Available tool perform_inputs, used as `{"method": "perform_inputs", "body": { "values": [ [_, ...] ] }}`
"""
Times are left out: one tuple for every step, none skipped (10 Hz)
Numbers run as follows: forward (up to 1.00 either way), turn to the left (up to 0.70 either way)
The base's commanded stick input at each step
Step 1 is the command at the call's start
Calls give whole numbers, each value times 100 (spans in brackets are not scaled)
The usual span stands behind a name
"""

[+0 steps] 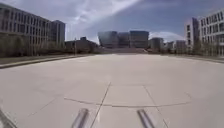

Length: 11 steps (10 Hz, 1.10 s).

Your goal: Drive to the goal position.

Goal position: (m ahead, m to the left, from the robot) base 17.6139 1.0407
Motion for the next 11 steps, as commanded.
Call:
{"method": "perform_inputs", "body": {
  "values": [
    [50, 0],
    [50, 0],
    [50, 0],
    [50, -23],
    [50, -50],
    [50, -50],
    [50, -50],
    [50, -31],
    [50, -12],
    [50, 0],
    [50, 0]
  ]
}}
